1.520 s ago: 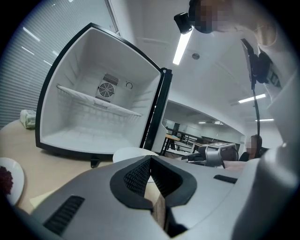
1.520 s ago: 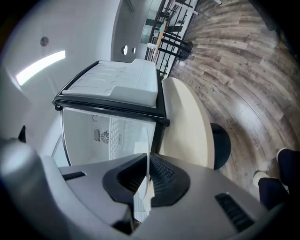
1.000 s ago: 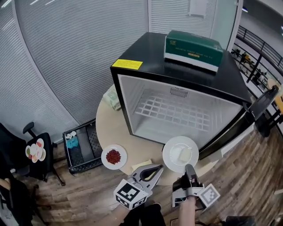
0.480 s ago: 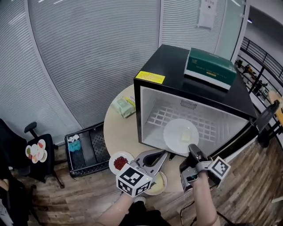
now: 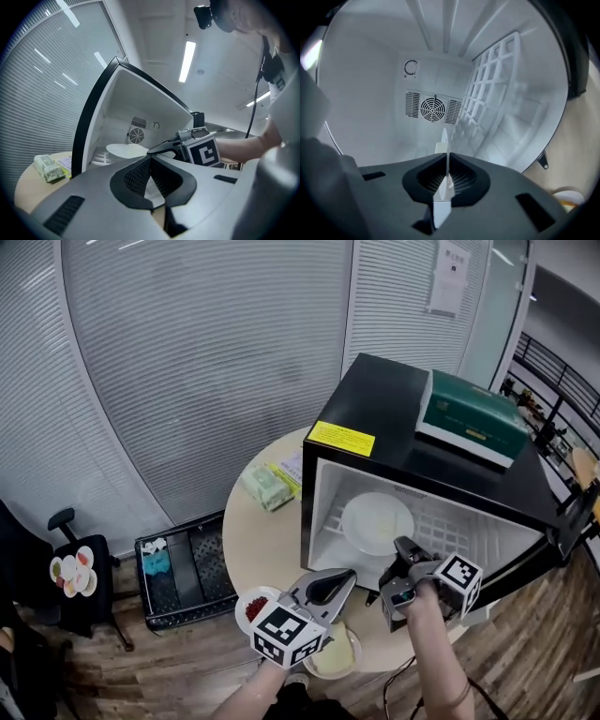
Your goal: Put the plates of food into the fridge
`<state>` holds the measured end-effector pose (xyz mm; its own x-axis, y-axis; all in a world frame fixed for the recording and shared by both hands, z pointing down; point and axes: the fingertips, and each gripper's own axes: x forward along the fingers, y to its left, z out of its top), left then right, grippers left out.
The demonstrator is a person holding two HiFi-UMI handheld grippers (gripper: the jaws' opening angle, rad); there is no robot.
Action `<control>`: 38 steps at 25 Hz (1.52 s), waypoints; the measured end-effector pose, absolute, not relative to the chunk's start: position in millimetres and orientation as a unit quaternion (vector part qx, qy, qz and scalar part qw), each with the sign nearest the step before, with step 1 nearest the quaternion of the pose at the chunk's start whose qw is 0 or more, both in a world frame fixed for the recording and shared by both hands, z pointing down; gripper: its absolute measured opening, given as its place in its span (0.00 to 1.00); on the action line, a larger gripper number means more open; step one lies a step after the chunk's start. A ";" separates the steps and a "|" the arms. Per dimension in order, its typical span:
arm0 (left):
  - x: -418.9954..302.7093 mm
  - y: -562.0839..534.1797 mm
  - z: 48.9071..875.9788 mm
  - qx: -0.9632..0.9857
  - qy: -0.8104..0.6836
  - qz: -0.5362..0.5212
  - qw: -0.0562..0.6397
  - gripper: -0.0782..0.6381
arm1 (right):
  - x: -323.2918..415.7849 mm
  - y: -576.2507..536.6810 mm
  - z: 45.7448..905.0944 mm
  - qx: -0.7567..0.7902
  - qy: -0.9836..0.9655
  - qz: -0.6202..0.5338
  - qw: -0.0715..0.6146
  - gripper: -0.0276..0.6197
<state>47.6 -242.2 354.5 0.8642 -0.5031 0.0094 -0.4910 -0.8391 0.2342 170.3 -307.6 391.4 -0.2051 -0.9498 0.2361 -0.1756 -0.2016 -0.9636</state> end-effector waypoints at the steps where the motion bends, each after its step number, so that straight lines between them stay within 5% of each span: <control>1: 46.4 -246.1 354.1 0.959 -0.259 -0.028 0.116 0.12 | 169.2 -313.9 391.9 -0.534 0.532 -0.565 0.336 0.07; 14: 34.5 -268.4 359.5 0.956 -0.260 -0.044 0.129 0.12 | 161.7 -363.3 396.4 -0.591 0.532 -0.543 0.270 0.07; 20: 34.4 -268.9 358.9 0.956 -0.258 -0.050 0.131 0.12 | 167.6 -367.4 396.3 -0.656 0.558 -0.486 0.146 0.11; 24: 35.8 -268.4 357.6 0.957 -0.254 -0.052 0.130 0.12 | 160.3 -370.4 391.2 -0.656 0.588 -0.460 0.107 0.30; 35: 39.5 -261.6 357.1 0.959 -0.246 -0.056 0.131 0.12 | 166.9 -368.6 375.0 -0.711 0.648 -0.247 -0.115 0.34; 38: 41.3 -258.3 357.4 0.959 -0.244 -0.056 0.131 0.12 | 167.1 -363.5 365.5 -0.714 0.655 -0.223 -0.103 0.34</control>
